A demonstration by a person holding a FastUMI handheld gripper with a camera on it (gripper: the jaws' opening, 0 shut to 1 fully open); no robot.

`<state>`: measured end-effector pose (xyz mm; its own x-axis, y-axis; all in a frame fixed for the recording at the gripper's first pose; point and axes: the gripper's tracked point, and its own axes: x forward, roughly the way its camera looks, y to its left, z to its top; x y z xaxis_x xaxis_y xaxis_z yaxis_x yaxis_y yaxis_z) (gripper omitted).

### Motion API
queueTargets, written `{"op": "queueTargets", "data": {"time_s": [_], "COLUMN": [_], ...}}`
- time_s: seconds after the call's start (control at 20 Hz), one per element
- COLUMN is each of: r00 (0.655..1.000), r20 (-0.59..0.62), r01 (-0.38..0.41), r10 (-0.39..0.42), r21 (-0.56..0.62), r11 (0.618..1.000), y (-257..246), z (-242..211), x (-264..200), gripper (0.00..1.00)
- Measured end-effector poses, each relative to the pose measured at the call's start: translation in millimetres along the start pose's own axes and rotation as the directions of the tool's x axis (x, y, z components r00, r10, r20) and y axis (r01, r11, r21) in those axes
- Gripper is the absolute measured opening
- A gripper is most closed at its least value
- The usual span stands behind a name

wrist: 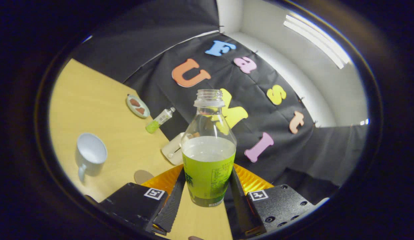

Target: Take the bottle from table, then pour the juice into the cup, finally place the bottle on the coaster

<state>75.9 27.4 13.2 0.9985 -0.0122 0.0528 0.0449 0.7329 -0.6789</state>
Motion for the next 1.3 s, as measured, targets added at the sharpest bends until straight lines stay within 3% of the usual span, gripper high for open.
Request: {"op": "queueTargets", "data": {"time_s": [0.15, 0.3, 0.45, 0.65, 1.05, 1.3], "r00": [0.999, 0.992, 0.984, 0.973, 0.97, 0.956], "r20": [0.013, 0.041, 0.086, 0.074, 0.049, 0.006], "r01": [-0.051, -0.126, -0.176, -0.217, -0.223, -0.238], "r10": [0.05, 0.121, 0.154, 0.219, 0.24, 0.294], "r21": [0.25, 0.443, 0.559, 0.624, 0.578, 0.602], "r11": [0.967, 0.887, 0.81, 0.751, 0.785, 0.762], "y": [-8, -4, 7, 36, 77, 103], "z": [9, 26, 35, 26, -8, -34], "x": [11, 22, 48, 85, 115, 123], "gripper": [0.77, 0.77, 0.77, 0.76, 0.77, 0.78]}}
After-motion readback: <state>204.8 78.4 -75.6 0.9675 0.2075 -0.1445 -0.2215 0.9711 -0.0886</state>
